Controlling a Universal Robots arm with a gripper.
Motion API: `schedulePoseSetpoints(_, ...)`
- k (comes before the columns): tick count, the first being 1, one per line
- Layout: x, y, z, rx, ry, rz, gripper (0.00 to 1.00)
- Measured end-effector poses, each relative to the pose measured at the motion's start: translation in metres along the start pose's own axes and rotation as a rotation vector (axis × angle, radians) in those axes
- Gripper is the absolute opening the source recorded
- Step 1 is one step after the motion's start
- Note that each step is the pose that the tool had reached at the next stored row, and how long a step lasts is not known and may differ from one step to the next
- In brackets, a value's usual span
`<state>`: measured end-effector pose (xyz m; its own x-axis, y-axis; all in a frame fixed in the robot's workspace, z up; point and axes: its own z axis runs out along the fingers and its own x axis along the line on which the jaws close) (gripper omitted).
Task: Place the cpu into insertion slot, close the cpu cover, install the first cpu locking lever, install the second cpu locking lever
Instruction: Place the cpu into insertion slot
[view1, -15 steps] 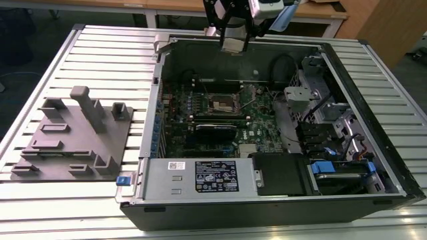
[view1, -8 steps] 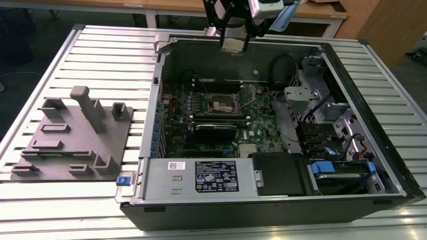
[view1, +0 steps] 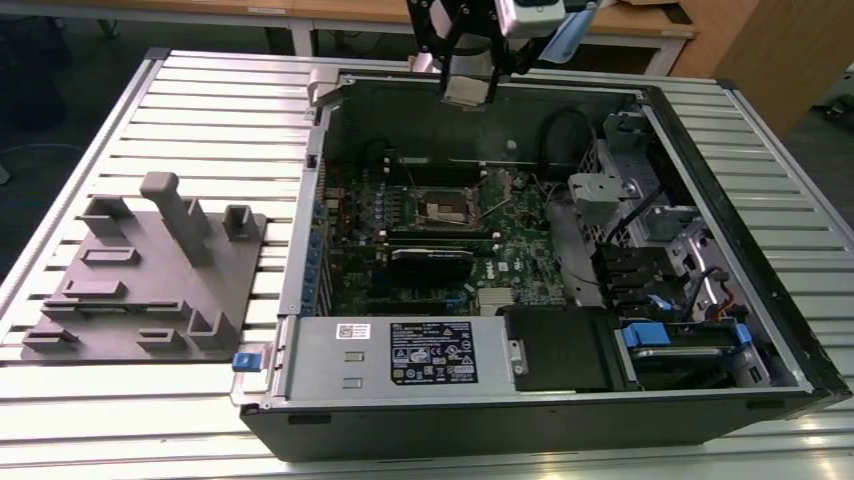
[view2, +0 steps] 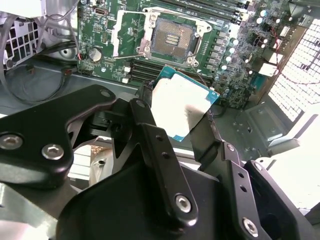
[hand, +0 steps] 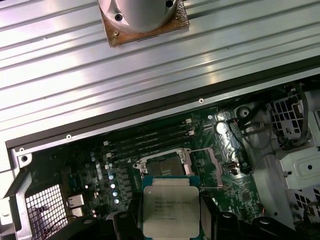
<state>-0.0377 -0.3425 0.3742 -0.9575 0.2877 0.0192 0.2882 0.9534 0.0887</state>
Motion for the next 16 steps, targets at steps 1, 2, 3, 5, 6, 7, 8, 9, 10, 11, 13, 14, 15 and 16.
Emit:
schedulePoseSetpoints(1, 0.0, 0.0, 0.0, 0.0, -0.0001, 0.001, 0.54)
schedulePoseSetpoints(2, 0.0, 0.0, 0.0, -0.0001, -0.0004, 0.004, 0.54)
schedulePoseSetpoints(3, 0.0, 0.0, 0.0, -0.0002, -0.0006, 0.007, 0.54)
schedulePoseSetpoints(5, 0.0, 0.0, 0.0, -0.0002, -0.0009, 0.01, 0.54)
schedulePoseSetpoints(6, 0.0, 0.0, 0.0, -0.0002, -0.0009, 0.01, 0.54)
schedulePoseSetpoints(7, 0.0, 0.0, 0.0, -0.0002, -0.0009, 0.01, 0.54)
schedulePoseSetpoints(8, 0.0, 0.0, 0.0, -0.0001, -0.0009, 0.01, 0.54)
schedulePoseSetpoints(9, 0.0, 0.0, 0.0, -0.0002, -0.0009, 0.01, 0.54)
schedulePoseSetpoints(10, 0.0, 0.0, 0.0, -0.0002, -0.001, 0.01, 0.54)
schedulePoseSetpoints(11, 0.0, 0.0, 0.0, -0.0002, -0.001, 0.011, 0.54)
schedulePoseSetpoints(13, 0.0, 0.0, 0.0, -0.0002, -0.0009, 0.011, 0.54)
schedulePoseSetpoints(14, 0.0, 0.0, 0.0, -0.0002, -0.001, 0.011, 0.54)
schedulePoseSetpoints(15, 0.0, 0.0, 0.0, -0.0002, -0.001, 0.011, 0.54)
schedulePoseSetpoints(16, 0.0, 0.0, 0.0, -0.0002, -0.001, 0.011, 0.54)
